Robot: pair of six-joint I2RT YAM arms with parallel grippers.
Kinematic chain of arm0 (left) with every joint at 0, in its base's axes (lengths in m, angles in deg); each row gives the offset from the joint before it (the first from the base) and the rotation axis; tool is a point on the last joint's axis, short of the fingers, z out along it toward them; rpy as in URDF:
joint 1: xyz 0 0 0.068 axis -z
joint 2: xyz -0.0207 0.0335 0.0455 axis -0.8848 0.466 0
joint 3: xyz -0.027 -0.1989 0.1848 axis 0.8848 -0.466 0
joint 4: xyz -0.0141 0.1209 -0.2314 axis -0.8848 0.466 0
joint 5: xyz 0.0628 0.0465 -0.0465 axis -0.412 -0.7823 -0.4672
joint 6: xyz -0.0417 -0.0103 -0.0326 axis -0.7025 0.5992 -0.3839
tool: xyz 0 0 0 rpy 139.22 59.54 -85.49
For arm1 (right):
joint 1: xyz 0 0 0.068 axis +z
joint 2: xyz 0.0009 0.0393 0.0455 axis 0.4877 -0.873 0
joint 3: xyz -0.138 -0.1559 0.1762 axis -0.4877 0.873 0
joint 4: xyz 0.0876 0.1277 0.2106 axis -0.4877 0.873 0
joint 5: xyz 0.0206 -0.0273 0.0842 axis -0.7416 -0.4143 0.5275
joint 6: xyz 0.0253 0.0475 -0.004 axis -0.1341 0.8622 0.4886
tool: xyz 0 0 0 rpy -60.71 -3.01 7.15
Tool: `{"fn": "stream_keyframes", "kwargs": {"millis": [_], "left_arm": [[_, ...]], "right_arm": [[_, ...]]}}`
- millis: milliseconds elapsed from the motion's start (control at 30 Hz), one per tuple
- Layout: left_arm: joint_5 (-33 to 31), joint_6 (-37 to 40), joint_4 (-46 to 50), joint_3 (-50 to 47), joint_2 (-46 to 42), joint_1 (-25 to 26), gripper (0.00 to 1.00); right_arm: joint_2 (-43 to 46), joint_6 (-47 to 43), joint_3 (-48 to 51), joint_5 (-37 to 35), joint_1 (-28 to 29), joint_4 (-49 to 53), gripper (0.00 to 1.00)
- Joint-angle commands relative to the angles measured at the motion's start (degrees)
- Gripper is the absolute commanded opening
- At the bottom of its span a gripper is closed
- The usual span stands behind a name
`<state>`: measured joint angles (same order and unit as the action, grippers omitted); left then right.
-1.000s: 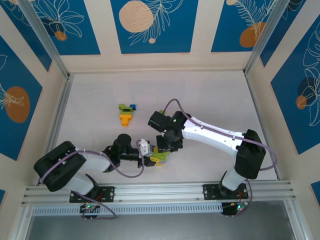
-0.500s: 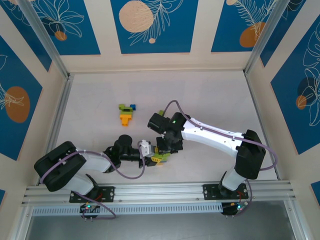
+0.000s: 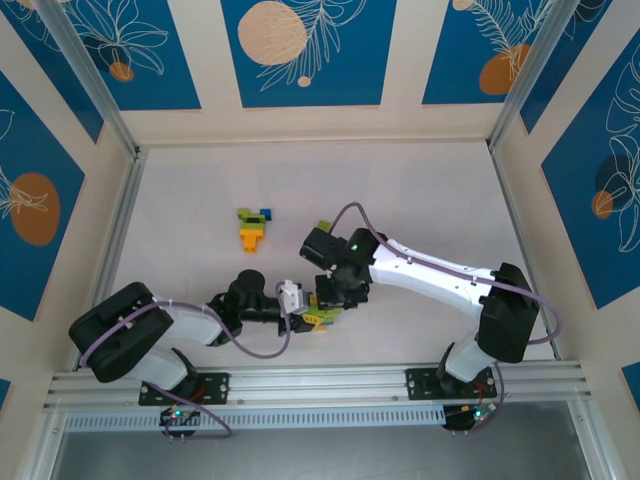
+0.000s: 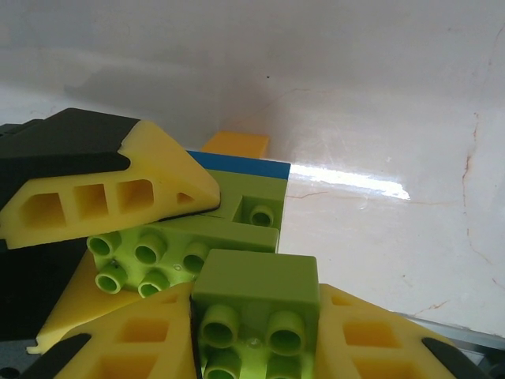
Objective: Assemble a carrot with lego
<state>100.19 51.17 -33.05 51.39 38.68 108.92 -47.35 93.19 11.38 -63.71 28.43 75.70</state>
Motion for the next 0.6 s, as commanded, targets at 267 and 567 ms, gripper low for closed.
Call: {"fn": "stream_keyframes", "kwargs": {"millis": [267,567], "left_arm": [[-4.62,2.15,5.61,0.75,2.93,0.33,0.36],[-4.63,2.13,5.52,0.75,3.27,0.41,0.36]], "right_arm": [[-0.93,4.76,5.21,-1.22,-0.22,0.74,0.28],[0.54,4.57,5.19,-3.33,-1.11,2.19,0.28]]}}
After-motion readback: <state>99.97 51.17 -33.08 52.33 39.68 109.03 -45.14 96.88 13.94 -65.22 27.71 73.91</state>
